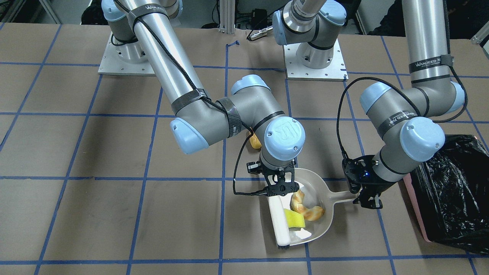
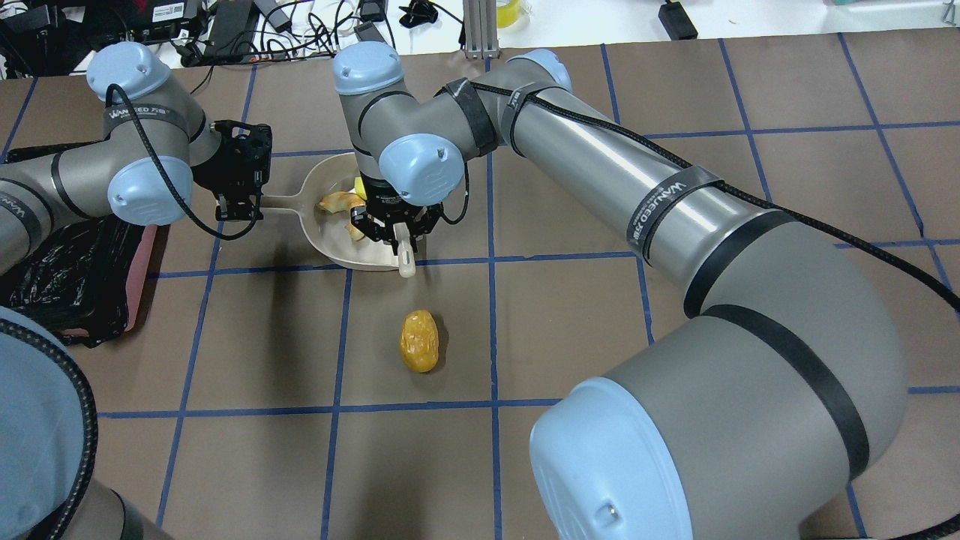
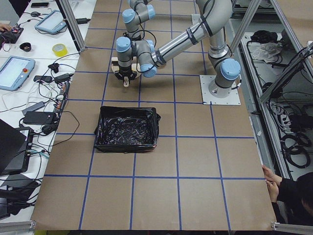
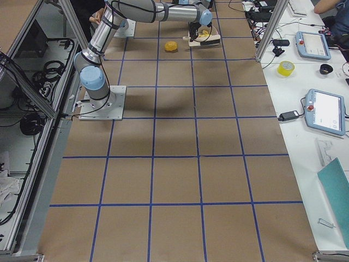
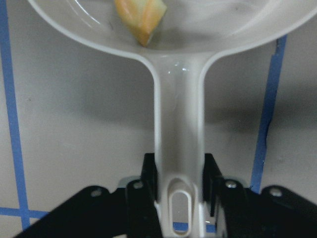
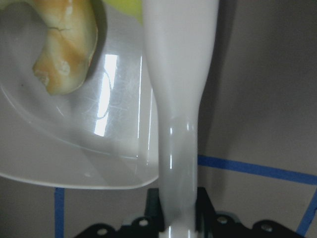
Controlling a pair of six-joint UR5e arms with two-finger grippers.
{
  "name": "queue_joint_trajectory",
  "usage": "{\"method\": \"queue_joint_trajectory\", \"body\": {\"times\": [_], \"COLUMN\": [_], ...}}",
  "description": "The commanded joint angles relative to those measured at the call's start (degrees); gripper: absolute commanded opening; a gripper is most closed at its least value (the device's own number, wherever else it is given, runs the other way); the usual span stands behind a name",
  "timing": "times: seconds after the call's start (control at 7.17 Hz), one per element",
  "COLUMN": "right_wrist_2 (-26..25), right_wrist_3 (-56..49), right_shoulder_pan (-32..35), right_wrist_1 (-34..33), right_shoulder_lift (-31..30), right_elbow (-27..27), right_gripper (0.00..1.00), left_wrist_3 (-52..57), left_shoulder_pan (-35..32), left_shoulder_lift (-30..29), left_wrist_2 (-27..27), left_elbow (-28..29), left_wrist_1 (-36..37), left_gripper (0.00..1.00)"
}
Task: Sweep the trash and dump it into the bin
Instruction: 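Sweep the croissant and yellow sponge into the dustpan with the right gripper's brush, then move the brush behind the yellow potato with the right gripper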
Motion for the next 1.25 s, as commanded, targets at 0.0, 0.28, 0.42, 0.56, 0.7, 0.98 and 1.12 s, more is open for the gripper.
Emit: {"method": "queue_joint_trajectory", "body": {"times": [0.0, 0.28, 0.42, 0.56, 0.7, 0.98, 1.12], "right_wrist_2": [1.79, 0.85, 0.76, -0.90, -2.83, -2.50, -1.63], "right_wrist_3": [1.41, 0.36, -0.42, -2.43, -2.63, -0.88, 2.96], "right_shoulder_pan": [-5.04, -11.29, -12.88, -14.55, -15.70, -16.24, -15.89], "right_wrist_1": [5.24, 11.23, 13.78, 14.93, 14.95, 13.20, 11.01], "right_shoulder_lift": [-3.56, -8.66, -10.59, -12.44, -15.59, -23.67, -26.84], "right_elbow": [0.20, 0.73, 1.16, 3.17, 8.50, 20.97, 26.69], "right_gripper": [0.14, 0.13, 0.13, 0.13, 0.13, 0.12, 0.12], "left_wrist_3": [1.74, 3.22, 4.37, 6.12, 6.40, 5.35, 3.69], "left_shoulder_pan": [0.51, 1.21, 2.35, 2.62, 2.62, 2.53, 2.45], "left_shoulder_lift": [0.59, 2.95, 5.58, 8.04, 11.20, 17.79, 20.60], "left_wrist_2": [0.34, 2.96, 3.33, 4.81, 6.30, 7.02, 7.11], "left_elbow": [-0.73, -3.17, -6.07, -9.49, -13.52, -21.78, -25.22], "left_wrist_1": [0.13, -0.13, -0.13, -0.13, 0.04, 0.30, 1.35], "left_gripper": [0.05, 0.05, 0.05, 0.05, 0.05, 0.05, 0.05]}}
